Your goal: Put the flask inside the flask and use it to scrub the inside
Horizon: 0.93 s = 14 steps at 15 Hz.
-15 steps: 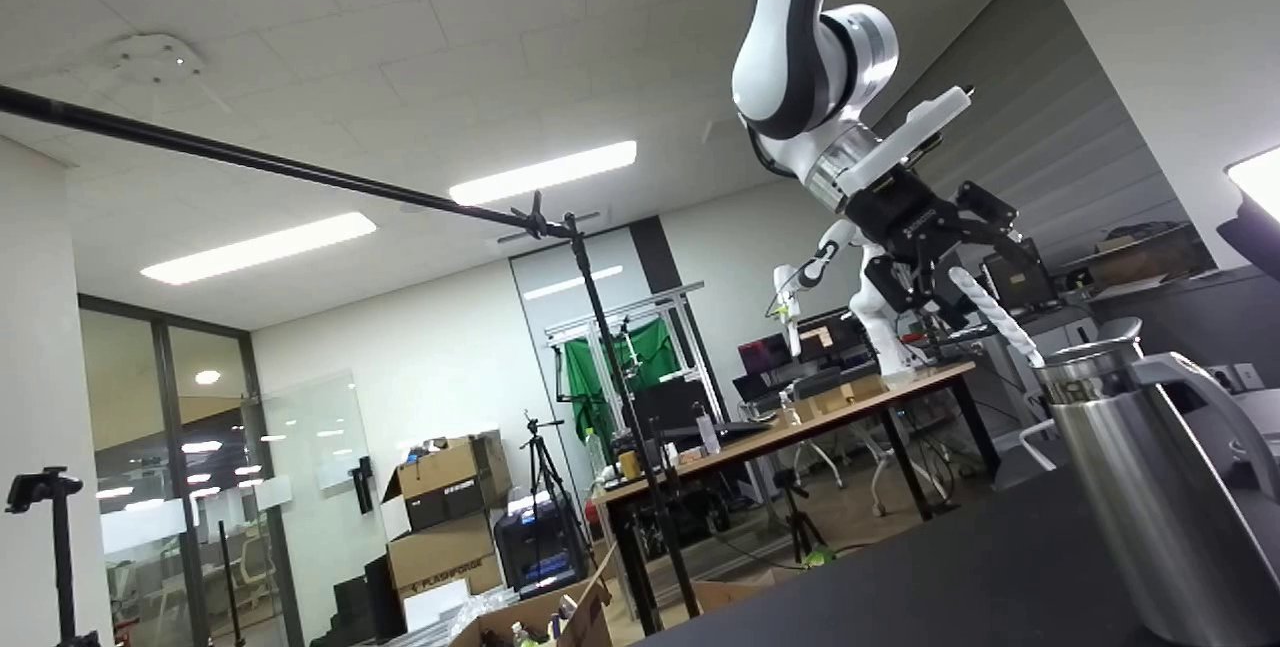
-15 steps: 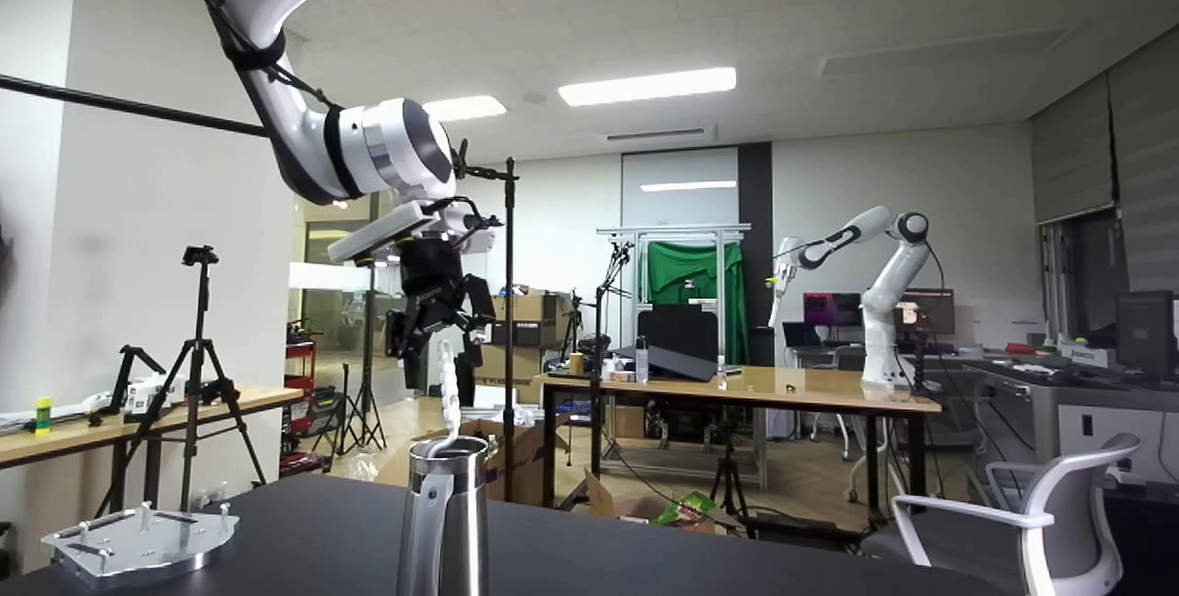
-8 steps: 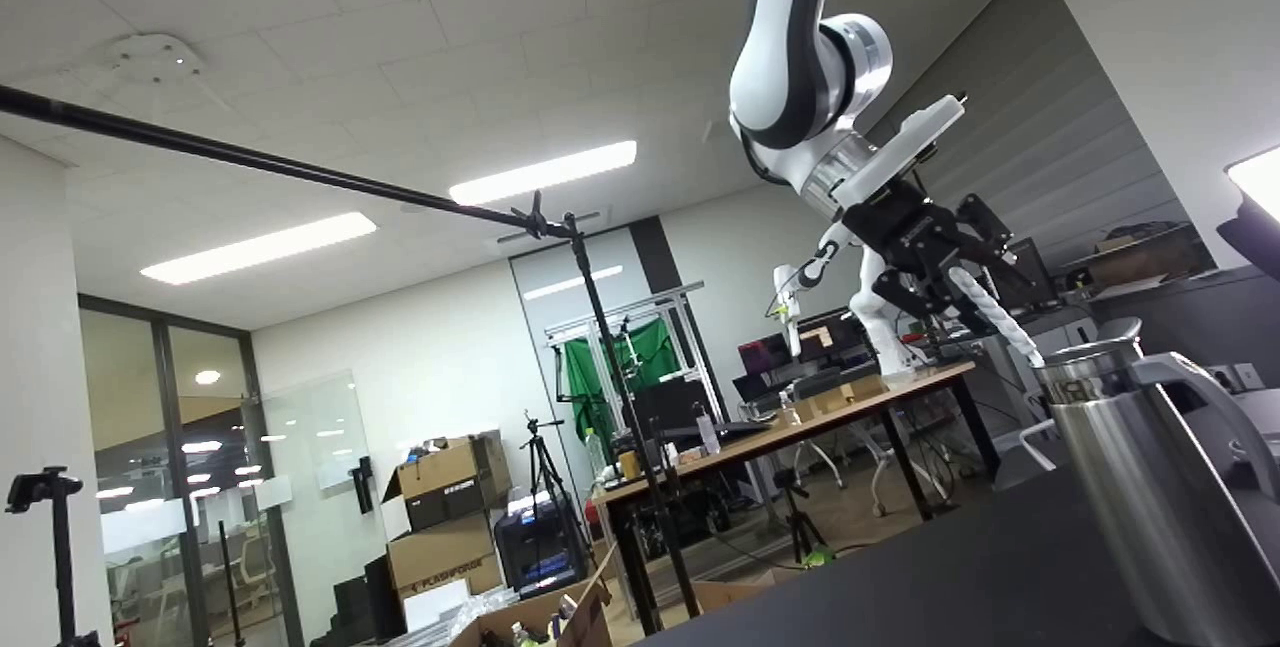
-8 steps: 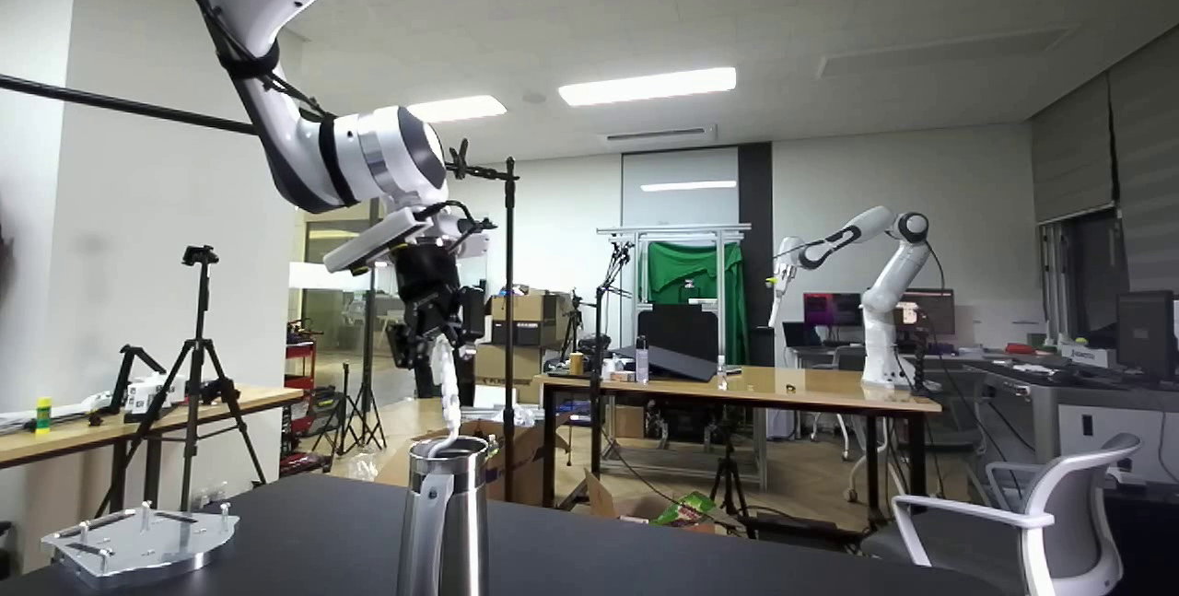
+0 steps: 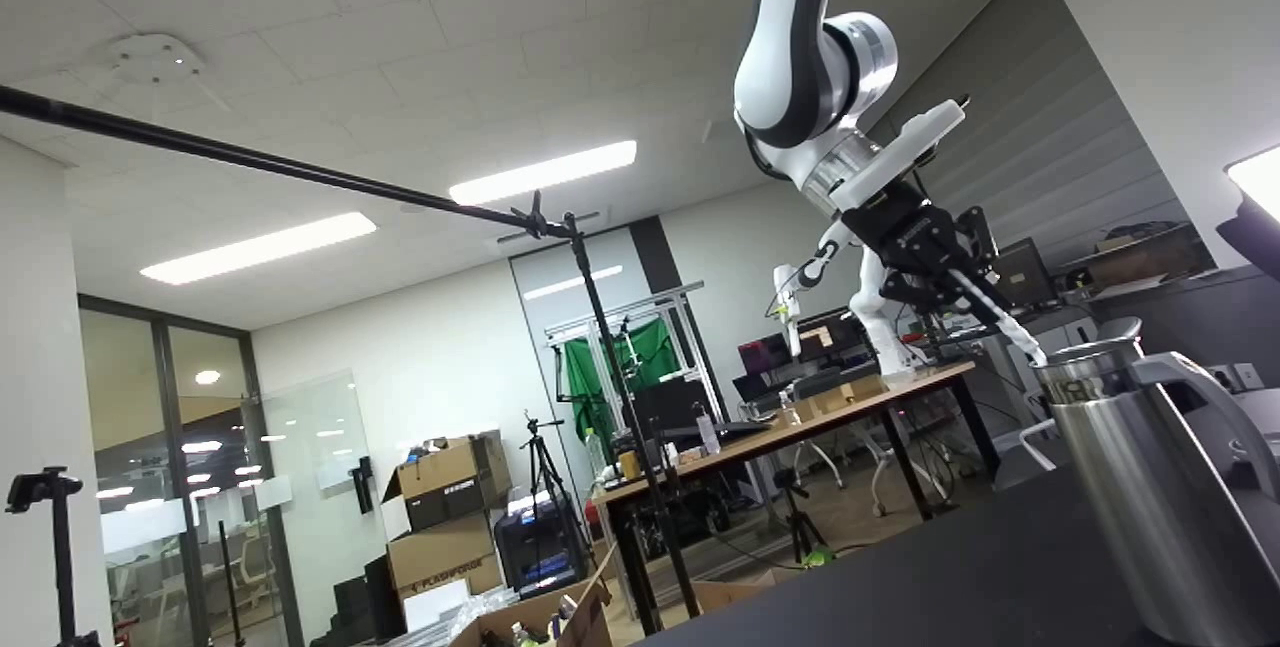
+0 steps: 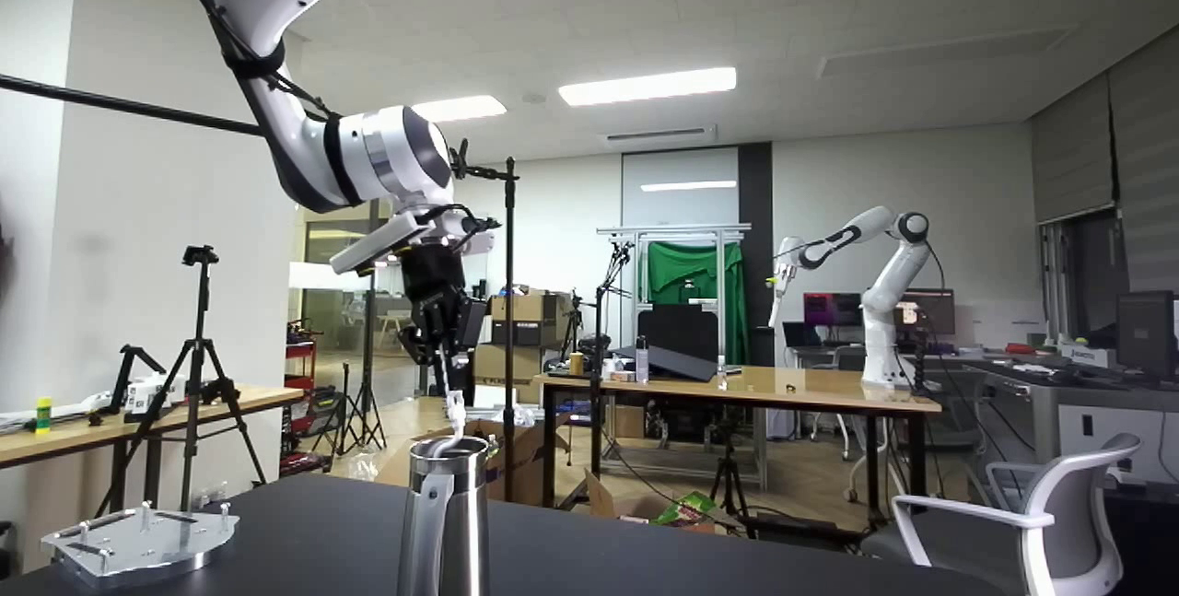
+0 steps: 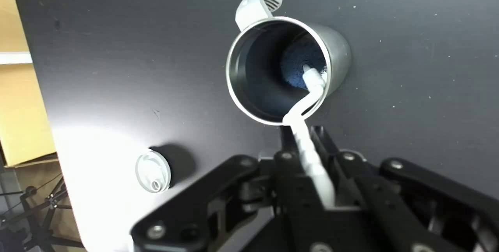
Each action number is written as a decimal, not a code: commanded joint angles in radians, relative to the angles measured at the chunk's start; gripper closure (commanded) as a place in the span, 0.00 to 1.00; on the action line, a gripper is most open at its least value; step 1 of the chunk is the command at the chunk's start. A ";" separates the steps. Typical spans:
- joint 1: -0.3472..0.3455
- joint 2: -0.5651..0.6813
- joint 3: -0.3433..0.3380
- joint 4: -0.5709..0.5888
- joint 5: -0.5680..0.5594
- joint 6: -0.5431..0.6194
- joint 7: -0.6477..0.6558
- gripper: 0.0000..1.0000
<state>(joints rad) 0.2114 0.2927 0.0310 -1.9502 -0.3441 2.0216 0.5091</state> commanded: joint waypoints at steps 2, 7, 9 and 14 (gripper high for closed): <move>-0.031 -0.033 0.003 -0.018 0.105 0.023 0.009 0.96; -0.061 -0.131 0.002 -0.050 0.248 0.007 0.014 0.96; -0.072 -0.177 0.002 -0.053 0.290 -0.010 0.020 0.96; -0.079 -0.285 0.015 -0.050 0.313 -0.031 0.062 0.96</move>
<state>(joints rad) 0.1419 0.0867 0.0313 -1.9707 -0.0400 2.0005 0.5195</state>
